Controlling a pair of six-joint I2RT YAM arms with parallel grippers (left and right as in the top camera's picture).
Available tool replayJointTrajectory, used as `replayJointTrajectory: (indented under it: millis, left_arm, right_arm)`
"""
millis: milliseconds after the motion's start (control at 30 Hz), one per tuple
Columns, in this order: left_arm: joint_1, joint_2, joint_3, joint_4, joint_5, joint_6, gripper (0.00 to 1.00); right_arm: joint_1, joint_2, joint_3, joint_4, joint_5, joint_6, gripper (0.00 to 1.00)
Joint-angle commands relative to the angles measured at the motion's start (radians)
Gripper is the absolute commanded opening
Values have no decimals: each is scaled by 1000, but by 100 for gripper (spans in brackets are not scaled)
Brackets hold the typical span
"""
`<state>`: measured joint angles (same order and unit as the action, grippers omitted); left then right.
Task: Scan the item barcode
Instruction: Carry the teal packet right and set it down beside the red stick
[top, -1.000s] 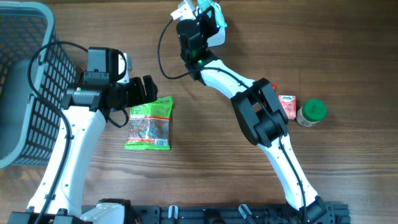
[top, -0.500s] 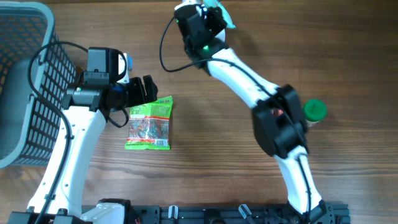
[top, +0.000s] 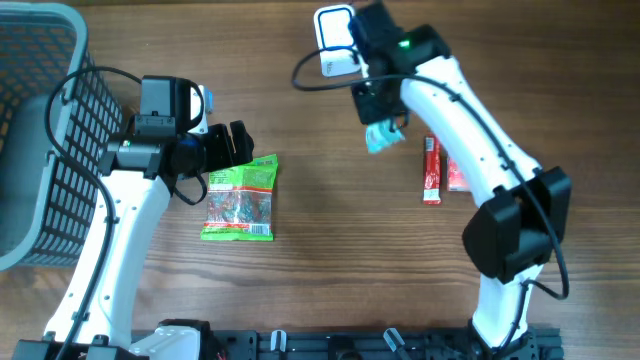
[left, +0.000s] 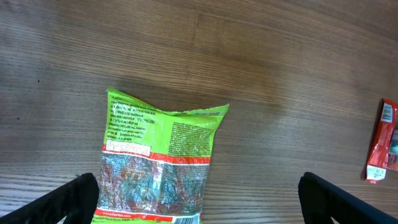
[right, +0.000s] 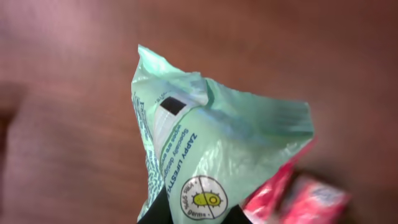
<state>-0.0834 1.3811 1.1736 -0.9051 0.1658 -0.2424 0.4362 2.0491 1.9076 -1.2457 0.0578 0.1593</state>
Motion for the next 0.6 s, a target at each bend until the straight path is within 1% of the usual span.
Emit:
replayJointTrajectory:
  millis: [0,67,167,267,333,367,433,500,567]
  left_arm:
    - [-5,2,3,2,8,-5,100]
    - [-5,2,3,2,8,-5,100]
    - [-5,2,3,2,8,-5,100]
    - [-5,2,3,2,8,-5,100]
    - [-5,2,3,2,8,-5,100]
    - [-5,2,3,2,8,-5,100]
    - [-5,2,3,2,8,-5,100]
    - [-5,2,3,2,8,-5,100]
    - [-5,2,3,2,8,-5,100]
  right_arm:
    - [-37,6,-150,44,-178,109,4]
    - [-57,6,-250,104,-179,161,4]
    - [-79,6,-382,196,-191,183,4]
    - [-92,6,-461,251,-194,184,4]
    - [-96,6,-489,251,-193,182,5]
    - [-98,6,-497,238,-193,182,9]
    - [-103,6,-498,202,-193,180,36]
    - [-105,2,-498,186,-194,160,46]
    - [-105,-6,-494,182,-211,122,51]
